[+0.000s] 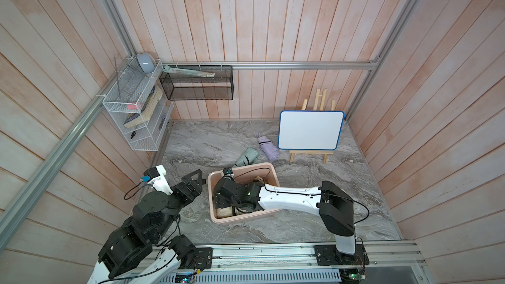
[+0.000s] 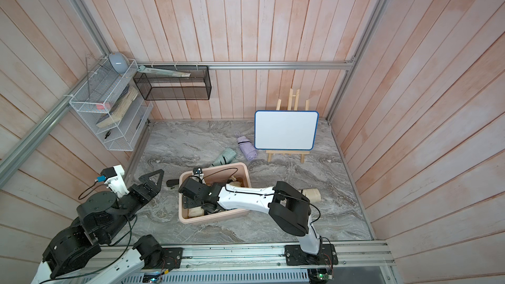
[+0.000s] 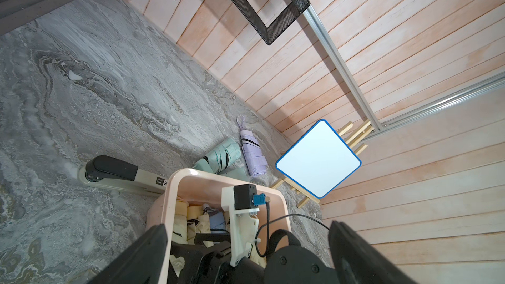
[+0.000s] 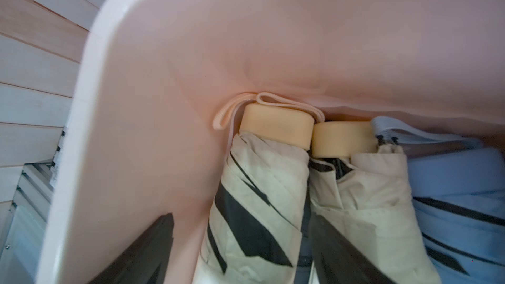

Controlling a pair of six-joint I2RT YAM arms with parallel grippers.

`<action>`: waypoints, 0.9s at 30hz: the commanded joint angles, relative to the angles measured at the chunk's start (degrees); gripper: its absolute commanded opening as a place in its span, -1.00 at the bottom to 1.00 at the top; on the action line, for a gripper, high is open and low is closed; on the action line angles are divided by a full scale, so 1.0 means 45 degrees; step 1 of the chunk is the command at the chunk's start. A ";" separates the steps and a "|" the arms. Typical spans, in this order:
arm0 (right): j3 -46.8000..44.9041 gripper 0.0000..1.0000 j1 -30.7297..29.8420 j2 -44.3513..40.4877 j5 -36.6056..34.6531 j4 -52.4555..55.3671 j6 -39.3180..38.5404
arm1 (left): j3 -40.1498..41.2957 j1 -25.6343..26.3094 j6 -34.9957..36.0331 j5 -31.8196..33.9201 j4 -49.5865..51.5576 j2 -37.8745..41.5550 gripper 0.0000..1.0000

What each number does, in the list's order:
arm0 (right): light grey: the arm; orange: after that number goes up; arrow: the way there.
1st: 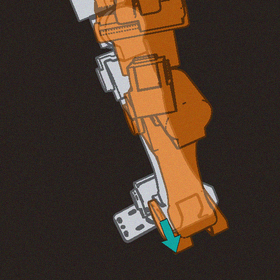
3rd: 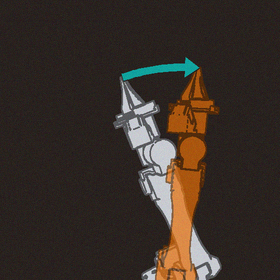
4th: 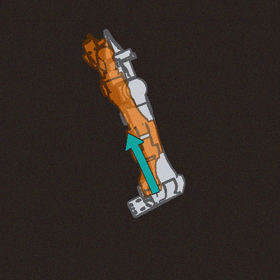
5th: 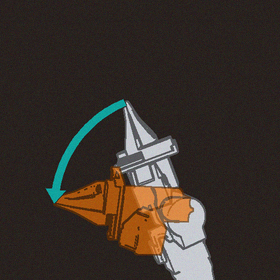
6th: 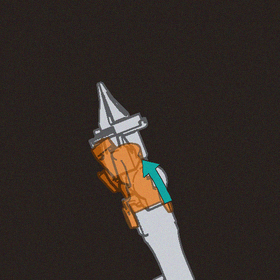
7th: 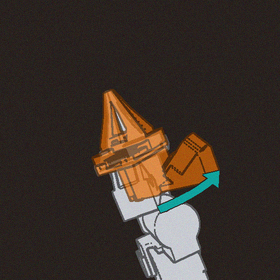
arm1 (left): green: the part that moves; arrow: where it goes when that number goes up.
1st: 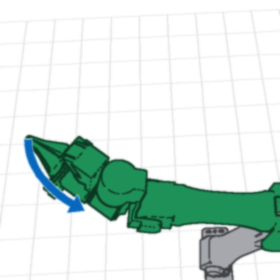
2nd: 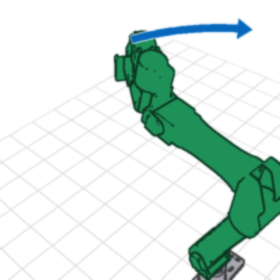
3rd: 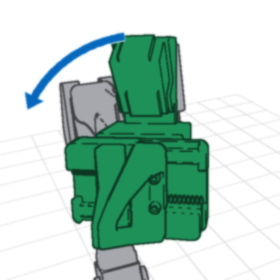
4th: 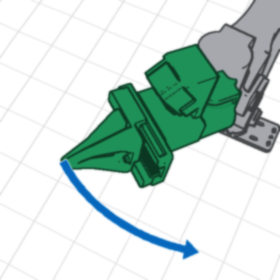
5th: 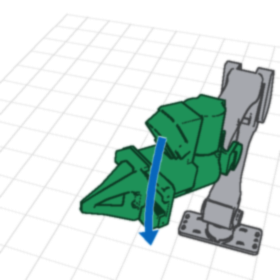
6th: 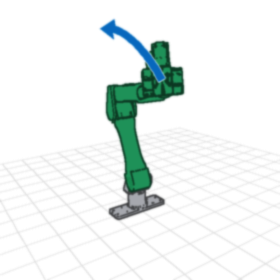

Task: Put the umbrella into the storage box
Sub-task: Place the umbrella in the storage box.

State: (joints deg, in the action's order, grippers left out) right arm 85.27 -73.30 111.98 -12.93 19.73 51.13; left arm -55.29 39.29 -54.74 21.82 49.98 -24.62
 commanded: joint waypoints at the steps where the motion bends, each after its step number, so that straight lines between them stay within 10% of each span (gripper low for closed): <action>1: -0.0188 0.73 -0.0040 -0.1213 -0.0290 -0.0255 0.0150 | -0.0170 -0.0019 0.0428 -0.0391 -0.0580 -0.0281 0.96; 14: -0.0298 0.63 0.0781 -0.5028 -0.2175 0.4293 -0.0052 | 0.0134 -0.0027 0.2432 -0.0804 -0.3806 -0.1841 0.96; 27: -0.5016 0.71 0.5715 -1.0173 -0.2320 0.7032 0.2970 | 0.0634 -0.0027 0.3538 -0.0366 -0.7273 -0.4083 0.96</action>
State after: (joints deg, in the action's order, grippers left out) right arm 65.80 -51.16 69.10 -22.55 46.17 58.81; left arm -53.71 39.29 -41.32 18.87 23.05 -41.95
